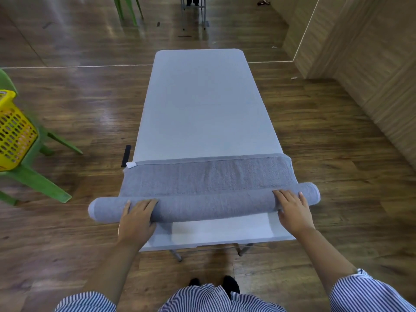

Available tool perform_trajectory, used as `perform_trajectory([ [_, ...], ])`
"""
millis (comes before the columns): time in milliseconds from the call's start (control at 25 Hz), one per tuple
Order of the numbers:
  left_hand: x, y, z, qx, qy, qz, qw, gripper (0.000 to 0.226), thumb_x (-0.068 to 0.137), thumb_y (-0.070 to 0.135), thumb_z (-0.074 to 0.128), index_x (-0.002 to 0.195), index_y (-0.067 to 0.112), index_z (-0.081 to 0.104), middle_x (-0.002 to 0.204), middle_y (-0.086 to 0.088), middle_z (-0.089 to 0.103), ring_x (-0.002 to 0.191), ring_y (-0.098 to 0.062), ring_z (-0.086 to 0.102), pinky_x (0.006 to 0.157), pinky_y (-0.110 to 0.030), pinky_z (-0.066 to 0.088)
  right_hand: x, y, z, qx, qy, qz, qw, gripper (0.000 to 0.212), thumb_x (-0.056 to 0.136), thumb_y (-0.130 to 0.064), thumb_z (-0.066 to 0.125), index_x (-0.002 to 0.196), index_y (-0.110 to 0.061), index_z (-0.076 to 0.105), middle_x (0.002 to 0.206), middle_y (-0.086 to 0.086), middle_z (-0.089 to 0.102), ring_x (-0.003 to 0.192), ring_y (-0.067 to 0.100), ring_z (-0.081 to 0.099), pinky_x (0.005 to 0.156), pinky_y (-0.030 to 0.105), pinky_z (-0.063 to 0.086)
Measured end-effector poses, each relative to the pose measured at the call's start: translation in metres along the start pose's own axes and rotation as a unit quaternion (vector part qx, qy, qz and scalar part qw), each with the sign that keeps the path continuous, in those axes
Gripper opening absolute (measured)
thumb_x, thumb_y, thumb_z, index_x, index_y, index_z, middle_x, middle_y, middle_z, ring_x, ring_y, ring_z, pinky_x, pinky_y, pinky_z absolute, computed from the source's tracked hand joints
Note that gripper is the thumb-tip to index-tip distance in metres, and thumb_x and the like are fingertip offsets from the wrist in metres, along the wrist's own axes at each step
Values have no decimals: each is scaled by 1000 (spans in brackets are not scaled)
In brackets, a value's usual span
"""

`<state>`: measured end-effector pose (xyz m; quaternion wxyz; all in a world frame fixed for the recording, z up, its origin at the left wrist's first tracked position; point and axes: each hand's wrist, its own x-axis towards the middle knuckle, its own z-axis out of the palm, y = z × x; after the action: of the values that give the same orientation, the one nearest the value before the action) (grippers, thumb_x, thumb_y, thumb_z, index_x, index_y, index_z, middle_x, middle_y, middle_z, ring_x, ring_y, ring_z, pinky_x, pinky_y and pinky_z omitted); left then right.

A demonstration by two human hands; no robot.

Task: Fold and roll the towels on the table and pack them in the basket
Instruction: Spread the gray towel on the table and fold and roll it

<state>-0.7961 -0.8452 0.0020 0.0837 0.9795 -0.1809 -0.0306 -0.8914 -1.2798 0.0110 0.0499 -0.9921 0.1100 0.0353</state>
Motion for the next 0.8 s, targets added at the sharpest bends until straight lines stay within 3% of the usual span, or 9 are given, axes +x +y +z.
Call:
perform_trajectory([
  [120,-1,1,-6,-5,17,6,1000,43,63,27,61,102,12,69,90,-4,73,82,-27,69,87,-54,46,-1,-1,3,-4,57,6,998,39,67,-6,70,106,-13,65,100,3,67,96,28,62,97,55,38],
  [240,-4,-3,-12,-12,28,25,999,47,63,41,42,93,18,70,77,4,71,70,-23,67,75,-43,47,1,1,0,5,62,4,998,23,74,-18,57,95,-17,67,89,-1,68,89,25,61,95,49,37],
  [440,1,-5,-17,-6,102,13,995,49,71,37,40,103,12,67,101,-2,70,94,-24,65,91,-50,42,10,2,-8,26,61,15,998,39,82,-12,58,122,-12,56,123,3,59,117,24,52,110,51,24],
  [600,-2,2,-11,0,80,4,997,46,70,37,52,106,11,67,103,-4,70,95,-25,66,90,-50,44,9,-9,-12,44,-30,25,998,53,92,-21,46,143,-14,33,149,-1,34,141,16,21,114,47,-2],
  [720,-1,4,-5,2,19,-24,1000,60,53,25,78,111,10,66,105,-7,70,97,-29,66,95,-57,41,10,-13,-11,-15,-61,21,998,63,85,-18,55,143,-16,29,146,-3,35,139,15,24,115,49,3],
  [800,-1,5,-6,-3,13,-35,999,51,56,20,75,106,10,68,98,-8,72,89,-31,68,89,-58,43,10,-16,-12,-23,-41,26,999,56,83,-15,55,137,-17,39,138,-2,45,132,18,35,114,49,8],
])
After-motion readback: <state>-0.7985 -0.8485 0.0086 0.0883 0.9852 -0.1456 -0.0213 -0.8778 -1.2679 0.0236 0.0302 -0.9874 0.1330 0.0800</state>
